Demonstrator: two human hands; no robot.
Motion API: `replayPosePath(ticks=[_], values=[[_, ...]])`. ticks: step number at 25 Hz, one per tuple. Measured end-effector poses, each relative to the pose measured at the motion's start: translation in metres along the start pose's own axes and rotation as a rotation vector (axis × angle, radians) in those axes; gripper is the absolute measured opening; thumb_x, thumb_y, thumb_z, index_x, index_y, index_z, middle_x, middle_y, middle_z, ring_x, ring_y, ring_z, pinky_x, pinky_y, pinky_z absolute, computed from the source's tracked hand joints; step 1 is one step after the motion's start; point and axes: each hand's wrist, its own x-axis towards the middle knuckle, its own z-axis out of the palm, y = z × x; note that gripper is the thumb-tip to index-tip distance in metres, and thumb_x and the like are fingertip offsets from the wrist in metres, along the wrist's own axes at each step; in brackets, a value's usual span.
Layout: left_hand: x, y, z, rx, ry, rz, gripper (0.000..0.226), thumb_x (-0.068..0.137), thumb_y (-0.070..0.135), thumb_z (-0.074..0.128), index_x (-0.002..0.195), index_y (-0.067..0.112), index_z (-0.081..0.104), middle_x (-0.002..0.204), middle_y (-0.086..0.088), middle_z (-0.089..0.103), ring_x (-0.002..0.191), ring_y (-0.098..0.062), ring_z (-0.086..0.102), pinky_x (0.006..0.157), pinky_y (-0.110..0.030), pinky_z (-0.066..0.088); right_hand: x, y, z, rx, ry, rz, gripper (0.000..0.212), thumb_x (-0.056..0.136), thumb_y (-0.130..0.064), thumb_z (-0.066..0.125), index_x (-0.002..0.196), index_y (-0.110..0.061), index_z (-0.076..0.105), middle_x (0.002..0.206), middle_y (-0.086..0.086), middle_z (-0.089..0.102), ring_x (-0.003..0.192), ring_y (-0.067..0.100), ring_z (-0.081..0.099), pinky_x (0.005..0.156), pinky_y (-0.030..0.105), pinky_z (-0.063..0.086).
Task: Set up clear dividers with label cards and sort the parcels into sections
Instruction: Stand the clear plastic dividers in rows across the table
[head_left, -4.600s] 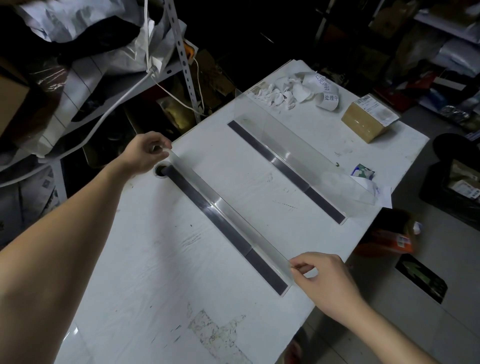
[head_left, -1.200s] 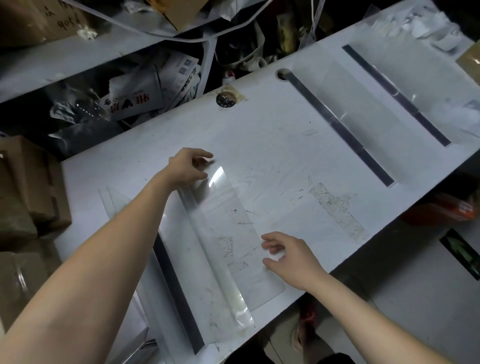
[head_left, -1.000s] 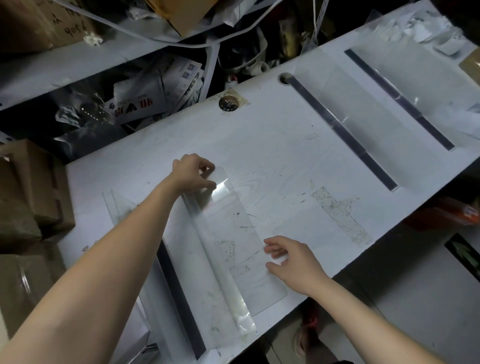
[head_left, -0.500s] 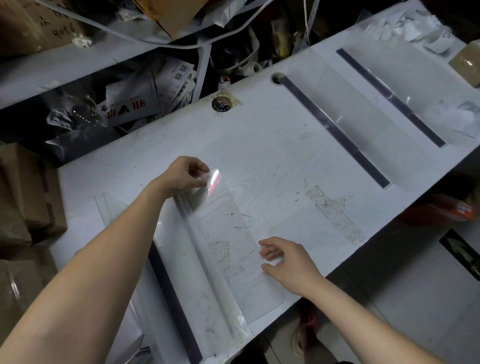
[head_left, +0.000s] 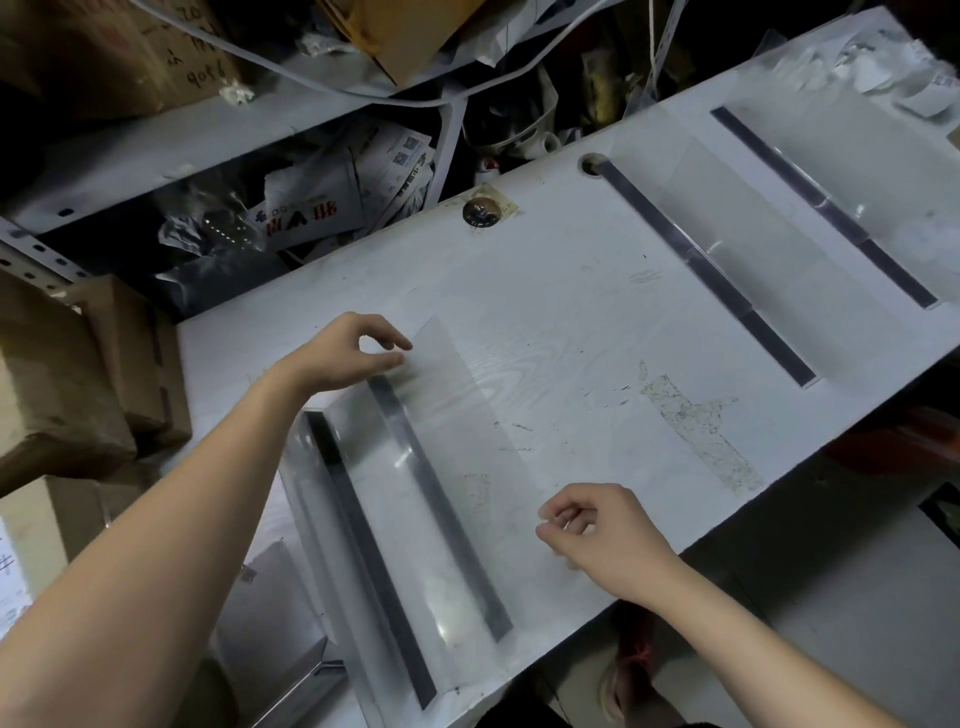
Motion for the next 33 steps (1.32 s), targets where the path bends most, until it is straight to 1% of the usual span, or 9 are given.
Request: replayPosePath(ticks=[3,8,12,14,18,23,26,29,33], values=[[-0.017,-0.012,-0.012,0.126,-0.069,-0.023,0.013,0.094,0.028,0.072,0.105,0.032,0.076,0.11,0.016,0.07,0.107,-0.001,0.062,0.087,-0.023,0.045,-0.002,-0.004,-0.001,-0.028,0.011,-0.033,0.01,0.08,-0.019,0.082,0.078,-0.028,0.078,0.076,-0.01,0.071,0.073,0.023,0.068,0.067,0.043,0.064],[-0.036,-0.02,-0.021,0.299,-0.227,-0.076,0.023,0.087,0.026,0.072,0.108,0.037,0.074,0.115,0.016,0.066,0.105,-0.002,0.065,0.096,-0.039,0.055,-0.006,-0.008,0.001,-0.042,0.016,-0.04,0.009,0.08,-0.02,0.082,0.079,-0.028,0.078,0.075,-0.004,0.071,0.073,0.02,0.069,0.068,0.045,0.064],[-0.04,-0.003,-0.022,0.304,-0.252,-0.037,0.034,0.092,0.021,0.07,0.123,0.034,0.067,0.13,0.013,0.062,0.112,-0.004,0.064,0.098,-0.037,0.054,-0.012,-0.016,0.003,-0.062,-0.005,-0.067,0.009,0.082,-0.018,0.081,0.08,-0.026,0.077,0.075,-0.005,0.071,0.072,0.017,0.07,0.069,0.046,0.064],[-0.042,0.001,-0.021,0.346,-0.246,-0.025,0.037,0.091,0.021,0.07,0.125,0.036,0.066,0.132,0.013,0.059,0.114,-0.007,0.063,0.098,-0.037,0.053,-0.014,-0.019,0.003,-0.077,-0.013,-0.08,0.009,0.084,-0.017,0.08,0.081,-0.025,0.077,0.075,-0.005,0.072,0.073,0.016,0.07,0.068,0.045,0.064],[-0.046,0.006,-0.012,0.371,-0.241,-0.01,0.047,0.091,0.015,0.072,0.134,0.029,0.063,0.132,0.009,0.061,0.109,-0.012,0.065,0.088,-0.028,0.05,-0.018,-0.022,0.004,-0.102,-0.01,-0.1,0.009,0.085,-0.018,0.08,0.082,-0.027,0.077,0.077,-0.005,0.072,0.076,0.015,0.07,0.07,0.046,0.063],[-0.046,0.006,0.001,0.424,-0.199,-0.029,0.055,0.089,0.017,0.071,0.14,0.032,0.058,0.132,0.001,0.056,0.114,-0.019,0.059,0.092,-0.034,0.048,-0.021,-0.024,0.004,-0.084,-0.015,-0.118,0.01,0.086,-0.016,0.079,0.082,-0.025,0.076,0.077,-0.003,0.071,0.079,0.018,0.07,0.067,0.048,0.063],[-0.042,0.008,0.005,0.383,-0.116,-0.033,0.048,0.089,0.013,0.067,0.134,0.028,0.061,0.127,0.0,0.063,0.113,-0.021,0.059,0.09,-0.034,0.048,-0.024,-0.027,0.003,-0.08,-0.015,-0.12,0.01,0.087,-0.015,0.078,0.083,-0.024,0.076,0.078,-0.002,0.072,0.078,0.016,0.07,0.066,0.046,0.064],[-0.042,0.007,0.001,0.308,-0.055,-0.003,0.042,0.086,0.014,0.072,0.125,0.029,0.064,0.105,0.006,0.065,0.103,-0.019,0.059,0.087,-0.035,0.048,-0.024,-0.027,0.0,-0.064,-0.001,-0.116,0.011,0.088,-0.014,0.077,0.083,-0.024,0.075,0.079,-0.001,0.071,0.078,0.017,0.071,0.066,0.045,0.064],[-0.043,0.005,-0.013,0.304,-0.086,0.122,0.022,0.083,0.014,0.081,0.101,0.025,0.074,0.091,0.006,0.069,0.09,-0.017,0.061,0.083,-0.032,0.048,-0.022,-0.022,-0.009,-0.108,0.02,-0.137,0.01,0.088,-0.019,0.077,0.085,-0.028,0.075,0.079,-0.008,0.071,0.08,0.015,0.07,0.075,0.045,0.063]])
